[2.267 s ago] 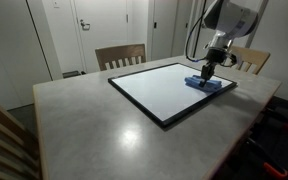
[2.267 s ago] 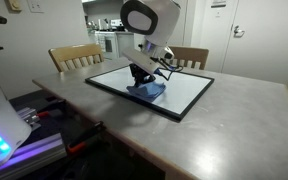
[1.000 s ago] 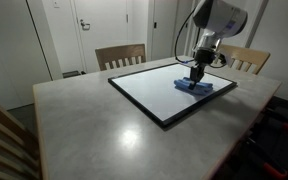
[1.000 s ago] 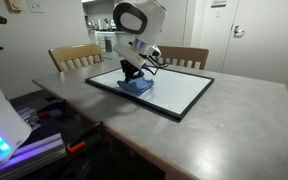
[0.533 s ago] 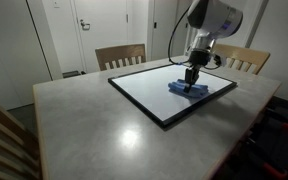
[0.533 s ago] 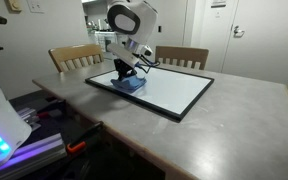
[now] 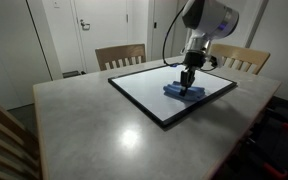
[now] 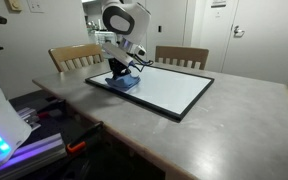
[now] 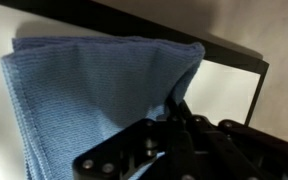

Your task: Pick up the light blue towel and wipe the white board on the table with it.

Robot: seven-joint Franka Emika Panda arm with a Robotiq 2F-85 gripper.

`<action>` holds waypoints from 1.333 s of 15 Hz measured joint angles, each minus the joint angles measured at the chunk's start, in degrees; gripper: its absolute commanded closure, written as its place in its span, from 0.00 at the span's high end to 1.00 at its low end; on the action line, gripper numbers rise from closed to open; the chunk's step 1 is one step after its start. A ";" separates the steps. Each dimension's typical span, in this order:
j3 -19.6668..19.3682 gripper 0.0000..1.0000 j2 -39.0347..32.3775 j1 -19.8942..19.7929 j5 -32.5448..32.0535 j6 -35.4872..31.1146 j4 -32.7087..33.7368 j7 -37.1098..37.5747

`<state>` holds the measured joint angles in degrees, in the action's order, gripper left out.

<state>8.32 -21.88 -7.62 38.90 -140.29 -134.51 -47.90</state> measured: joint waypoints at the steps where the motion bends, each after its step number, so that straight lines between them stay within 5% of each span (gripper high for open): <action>1: 0.28 0.01 -0.03 0.29 0.00 -0.02 0.00 0.37; 20: 5.70 0.01 -6.69 7.28 -0.27 -3.51 7.79 11.55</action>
<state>14.02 -28.57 -0.34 38.63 -143.80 -126.72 -36.34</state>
